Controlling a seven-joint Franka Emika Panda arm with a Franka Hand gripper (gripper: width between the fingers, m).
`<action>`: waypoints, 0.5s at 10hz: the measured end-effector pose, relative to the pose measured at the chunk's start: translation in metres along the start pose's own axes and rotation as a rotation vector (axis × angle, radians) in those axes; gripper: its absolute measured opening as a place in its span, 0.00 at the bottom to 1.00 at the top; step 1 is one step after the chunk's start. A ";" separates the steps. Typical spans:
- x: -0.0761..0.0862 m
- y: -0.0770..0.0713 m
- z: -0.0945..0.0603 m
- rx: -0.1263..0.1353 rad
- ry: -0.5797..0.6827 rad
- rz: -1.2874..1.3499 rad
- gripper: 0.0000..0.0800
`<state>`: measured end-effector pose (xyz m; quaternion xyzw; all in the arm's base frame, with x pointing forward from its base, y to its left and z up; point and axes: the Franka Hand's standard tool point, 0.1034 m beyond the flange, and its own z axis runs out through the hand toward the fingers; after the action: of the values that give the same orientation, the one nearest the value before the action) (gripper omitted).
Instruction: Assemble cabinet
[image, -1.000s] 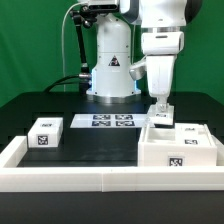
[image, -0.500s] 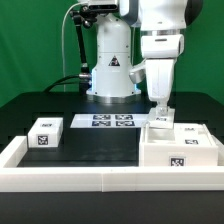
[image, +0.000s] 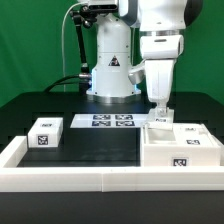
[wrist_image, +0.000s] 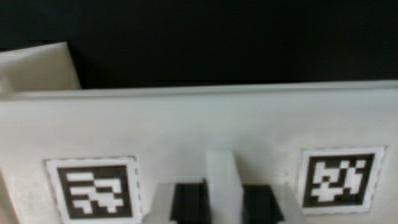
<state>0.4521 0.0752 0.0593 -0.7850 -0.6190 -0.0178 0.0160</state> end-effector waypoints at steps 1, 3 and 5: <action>0.000 0.002 0.000 0.001 0.000 -0.010 0.09; -0.002 0.006 0.002 0.005 0.000 -0.037 0.09; -0.001 0.007 0.002 0.002 0.000 -0.047 0.09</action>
Offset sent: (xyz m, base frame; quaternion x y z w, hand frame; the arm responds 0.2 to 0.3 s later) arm 0.0040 -0.0020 -0.0070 0.0126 -0.0320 -0.0596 0.9976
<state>0.4587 0.0726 0.0572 -0.7702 -0.6373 -0.0178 0.0163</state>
